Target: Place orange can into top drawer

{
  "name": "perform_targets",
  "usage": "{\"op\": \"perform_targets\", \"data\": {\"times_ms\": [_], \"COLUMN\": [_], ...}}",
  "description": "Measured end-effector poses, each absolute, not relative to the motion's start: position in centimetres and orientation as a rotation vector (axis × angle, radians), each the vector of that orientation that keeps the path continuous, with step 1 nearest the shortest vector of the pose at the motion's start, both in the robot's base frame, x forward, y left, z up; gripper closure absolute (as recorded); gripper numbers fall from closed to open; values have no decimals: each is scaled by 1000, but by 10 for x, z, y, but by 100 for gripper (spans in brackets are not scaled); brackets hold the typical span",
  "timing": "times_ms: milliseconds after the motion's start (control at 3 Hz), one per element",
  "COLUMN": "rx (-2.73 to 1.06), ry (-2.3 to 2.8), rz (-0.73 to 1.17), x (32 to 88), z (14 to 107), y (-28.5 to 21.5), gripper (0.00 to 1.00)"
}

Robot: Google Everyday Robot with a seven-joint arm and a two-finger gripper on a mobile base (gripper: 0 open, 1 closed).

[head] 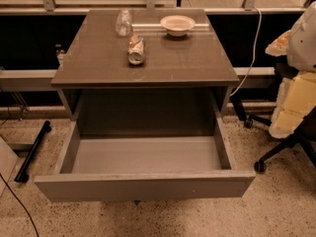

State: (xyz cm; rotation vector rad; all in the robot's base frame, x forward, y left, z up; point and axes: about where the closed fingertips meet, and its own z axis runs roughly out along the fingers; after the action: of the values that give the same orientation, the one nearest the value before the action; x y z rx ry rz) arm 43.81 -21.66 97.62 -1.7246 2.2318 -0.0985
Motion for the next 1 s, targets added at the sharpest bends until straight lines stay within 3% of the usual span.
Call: {"op": "perform_targets", "data": {"times_ms": [667, 1000], "rx": [-1710, -1643], "ry": [2177, 2101], "rz": [-45, 42], "x": [444, 459], "z": [975, 967], "y": [-203, -171], "gripper": [0, 0]}}
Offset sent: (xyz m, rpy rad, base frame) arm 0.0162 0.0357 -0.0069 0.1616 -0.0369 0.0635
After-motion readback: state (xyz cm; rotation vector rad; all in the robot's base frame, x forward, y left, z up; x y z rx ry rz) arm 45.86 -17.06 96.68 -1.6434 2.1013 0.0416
